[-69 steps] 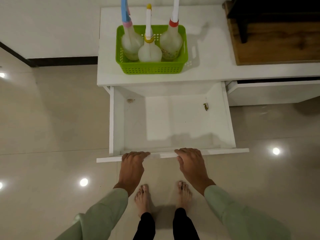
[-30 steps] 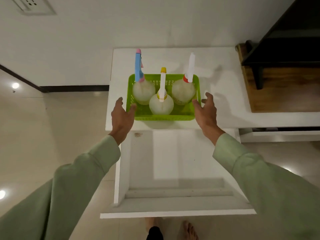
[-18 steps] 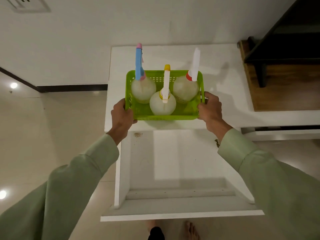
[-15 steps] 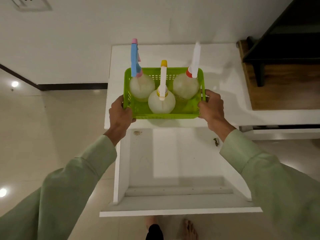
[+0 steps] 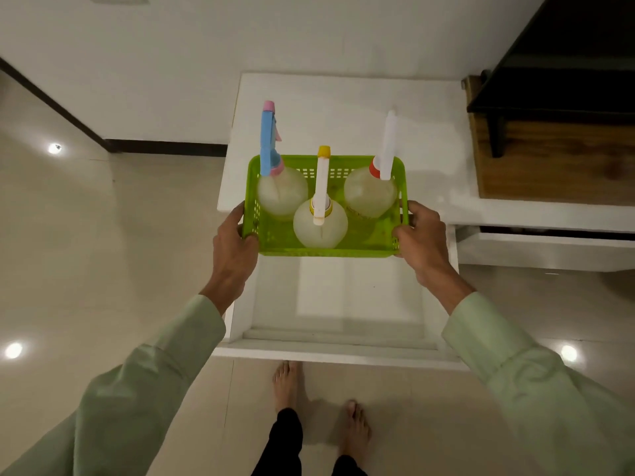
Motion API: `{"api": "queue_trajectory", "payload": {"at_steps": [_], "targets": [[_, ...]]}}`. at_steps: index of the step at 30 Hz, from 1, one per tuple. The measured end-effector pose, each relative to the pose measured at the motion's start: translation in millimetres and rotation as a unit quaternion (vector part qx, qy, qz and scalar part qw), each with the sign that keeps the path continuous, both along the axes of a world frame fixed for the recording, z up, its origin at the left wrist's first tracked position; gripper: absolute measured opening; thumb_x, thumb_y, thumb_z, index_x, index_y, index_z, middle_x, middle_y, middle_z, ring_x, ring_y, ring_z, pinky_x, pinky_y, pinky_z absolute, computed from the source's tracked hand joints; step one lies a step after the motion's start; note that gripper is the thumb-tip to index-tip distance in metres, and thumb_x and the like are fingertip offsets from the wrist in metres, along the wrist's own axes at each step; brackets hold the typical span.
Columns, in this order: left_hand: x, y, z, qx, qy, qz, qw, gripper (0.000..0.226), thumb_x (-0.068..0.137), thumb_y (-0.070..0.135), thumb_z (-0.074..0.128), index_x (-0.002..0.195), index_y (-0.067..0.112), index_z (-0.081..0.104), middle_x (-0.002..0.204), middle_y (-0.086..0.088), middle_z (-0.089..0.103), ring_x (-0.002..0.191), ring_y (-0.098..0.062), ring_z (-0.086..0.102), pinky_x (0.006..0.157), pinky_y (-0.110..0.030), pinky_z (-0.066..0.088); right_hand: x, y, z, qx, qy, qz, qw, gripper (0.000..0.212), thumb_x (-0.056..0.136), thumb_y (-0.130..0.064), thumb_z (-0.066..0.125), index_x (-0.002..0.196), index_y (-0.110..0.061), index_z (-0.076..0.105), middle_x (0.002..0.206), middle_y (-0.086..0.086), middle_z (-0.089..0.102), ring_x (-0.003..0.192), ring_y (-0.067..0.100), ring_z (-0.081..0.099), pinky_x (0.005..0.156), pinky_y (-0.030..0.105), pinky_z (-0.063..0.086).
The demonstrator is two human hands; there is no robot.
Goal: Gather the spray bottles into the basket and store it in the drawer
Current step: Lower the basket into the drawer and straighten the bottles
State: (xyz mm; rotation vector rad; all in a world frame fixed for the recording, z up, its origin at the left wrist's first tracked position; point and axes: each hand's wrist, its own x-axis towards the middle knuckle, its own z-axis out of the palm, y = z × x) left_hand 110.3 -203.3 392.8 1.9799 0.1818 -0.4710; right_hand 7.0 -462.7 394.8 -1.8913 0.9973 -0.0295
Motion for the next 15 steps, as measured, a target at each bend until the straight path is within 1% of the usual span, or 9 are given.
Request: {"api": "queue_trajectory", "payload": {"at_steps": [2,4,5,7,9,10,12,13,15], "targets": [[-20,13,-5,0.009,-0.006,0.005,1.000,0.068,0.084,-0.012,0.040,0.141,0.023,0.049,0.116,-0.009,0.069,0.104,-0.026,0.067,0.091,-0.046,0.058,-21,11,-3,0.001,-0.003,0.008,1.000,0.043,0.074,0.002,0.050,0.105,-0.022,0.068,0.091,0.007,0.070,0.088,0.035,0.066,0.068,0.044,0.059],[-39,26,-14,0.023,-0.009,0.007,1.000,0.066,0.085,-0.011,0.041,0.141,0.024,0.050,0.114,-0.007,0.070,0.104,-0.024,0.067,0.091,-0.043,0.057,-42,23,-9,0.003,-0.006,0.019,1.000,0.042,0.075,0.004,0.051,0.107,-0.019,0.067,0.092,0.003,0.071,0.089,0.029,0.067,0.062,0.033,0.049],[-48,32,-20,0.027,-0.010,0.004,1.000,0.065,0.086,-0.010,0.042,0.140,0.024,0.051,0.114,-0.007,0.070,0.104,-0.024,0.067,0.089,-0.040,0.058,-51,29,-14,0.006,-0.005,0.021,1.000,0.042,0.076,0.005,0.051,0.108,-0.019,0.066,0.095,0.002,0.071,0.090,0.026,0.066,0.063,0.030,0.047],[-62,43,-33,0.036,-0.002,-0.001,0.999,0.065,0.086,-0.010,0.042,0.140,0.026,0.050,0.112,-0.006,0.071,0.101,-0.022,0.067,0.081,-0.030,0.057,-68,41,-25,0.013,0.005,0.016,1.000,0.044,0.076,0.006,0.052,0.110,-0.020,0.064,0.101,0.002,0.070,0.092,0.024,0.065,0.066,0.032,0.050],[-71,54,-48,0.045,0.013,-0.002,0.999,0.068,0.084,-0.011,0.042,0.139,0.028,0.051,0.102,-0.001,0.072,0.091,-0.017,0.067,0.068,-0.018,0.051,-81,53,-39,0.021,0.022,0.011,0.999,0.045,0.078,0.007,0.052,0.112,-0.020,0.062,0.105,0.004,0.069,0.090,0.025,0.064,0.068,0.037,0.054],[-74,59,-56,0.051,0.020,-0.006,0.998,0.069,0.083,-0.012,0.043,0.138,0.029,0.051,0.096,0.002,0.072,0.086,-0.016,0.066,0.063,-0.017,0.049,-86,59,-47,0.024,0.029,0.012,0.999,0.045,0.078,0.008,0.052,0.113,-0.019,0.061,0.106,0.004,0.069,0.090,0.025,0.064,0.068,0.036,0.053],[-76,66,-72,0.068,0.040,-0.019,0.997,0.068,0.083,-0.012,0.043,0.136,0.028,0.052,0.089,0.003,0.072,0.083,-0.018,0.067,0.064,-0.022,0.050,-92,68,-62,0.030,0.044,0.012,0.999,0.044,0.080,0.010,0.052,0.114,-0.017,0.059,0.108,0.005,0.068,0.092,0.026,0.064,0.067,0.034,0.053],[-75,68,-80,0.079,0.051,-0.025,0.995,0.065,0.084,-0.012,0.044,0.135,0.027,0.052,0.090,0.001,0.073,0.085,-0.023,0.067,0.067,-0.028,0.053,-94,72,-70,0.031,0.052,0.010,0.998,0.044,0.080,0.010,0.051,0.114,-0.016,0.058,0.109,0.005,0.067,0.092,0.027,0.064,0.068,0.036,0.054],[-73,70,-98,0.100,0.064,-0.034,0.992,0.058,0.085,-0.009,0.045,0.130,0.026,0.055,0.095,-0.006,0.074,0.092,-0.032,0.067,0.078,-0.042,0.057,-96,79,-90,0.035,0.075,0.006,0.997,0.045,0.080,0.011,0.050,0.117,-0.016,0.056,0.112,0.007,0.066,0.094,0.032,0.063,0.073,0.043,0.058]]}}
